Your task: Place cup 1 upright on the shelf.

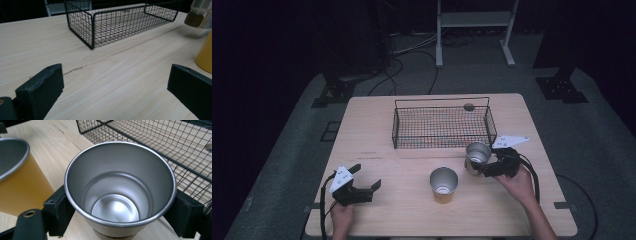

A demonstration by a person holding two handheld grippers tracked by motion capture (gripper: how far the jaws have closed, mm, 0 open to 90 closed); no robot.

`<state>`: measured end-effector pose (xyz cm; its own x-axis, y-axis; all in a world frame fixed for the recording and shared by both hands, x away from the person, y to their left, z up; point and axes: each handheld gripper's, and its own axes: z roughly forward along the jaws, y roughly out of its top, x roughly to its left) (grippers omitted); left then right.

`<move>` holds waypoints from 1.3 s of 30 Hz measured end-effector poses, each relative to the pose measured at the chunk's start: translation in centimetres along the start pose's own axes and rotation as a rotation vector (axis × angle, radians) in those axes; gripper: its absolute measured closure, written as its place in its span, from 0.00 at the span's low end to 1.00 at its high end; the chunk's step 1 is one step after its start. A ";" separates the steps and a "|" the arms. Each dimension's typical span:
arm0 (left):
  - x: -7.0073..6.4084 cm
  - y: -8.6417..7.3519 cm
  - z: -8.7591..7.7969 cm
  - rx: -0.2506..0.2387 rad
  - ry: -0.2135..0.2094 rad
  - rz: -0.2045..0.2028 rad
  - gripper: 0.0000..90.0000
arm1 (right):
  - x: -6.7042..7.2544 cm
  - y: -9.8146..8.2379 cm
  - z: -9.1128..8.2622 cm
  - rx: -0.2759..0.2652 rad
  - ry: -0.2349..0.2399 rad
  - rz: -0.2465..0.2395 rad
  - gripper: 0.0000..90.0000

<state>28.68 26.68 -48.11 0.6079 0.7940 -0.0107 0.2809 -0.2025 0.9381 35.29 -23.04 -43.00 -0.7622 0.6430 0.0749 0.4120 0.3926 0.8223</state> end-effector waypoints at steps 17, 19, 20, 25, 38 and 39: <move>0.0 0.0 0.0 0.000 0.000 0.000 0.00 | -0.8 2.5 -1.5 -0.011 0.026 -0.001 0.19; 0.0 0.0 0.0 0.000 0.000 -0.001 0.00 | -0.8 2.8 -1.6 -0.011 0.028 -0.004 0.19; 0.0 0.0 0.0 0.000 0.000 -0.002 0.00 | -0.9 2.9 -1.7 -0.013 0.029 -0.004 0.19; 0.0 0.0 0.0 -0.001 0.000 -0.003 0.00 | -1.0 3.7 -2.0 -0.018 0.032 -0.012 0.19; 0.1 0.0 -0.1 -0.009 -0.004 -0.005 0.00 | -1.3 6.1 -2.6 -0.015 0.044 -0.033 0.19; 0.1 -0.1 -0.1 -0.009 -0.004 -0.005 0.00 | -1.3 6.4 -2.6 -0.015 0.043 -0.039 0.19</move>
<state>28.67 26.77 -48.14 0.6094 0.7927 -0.0167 0.2774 -0.1934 0.9411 37.61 -23.06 -36.34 -0.7986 0.5981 0.0667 0.3744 0.4070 0.8332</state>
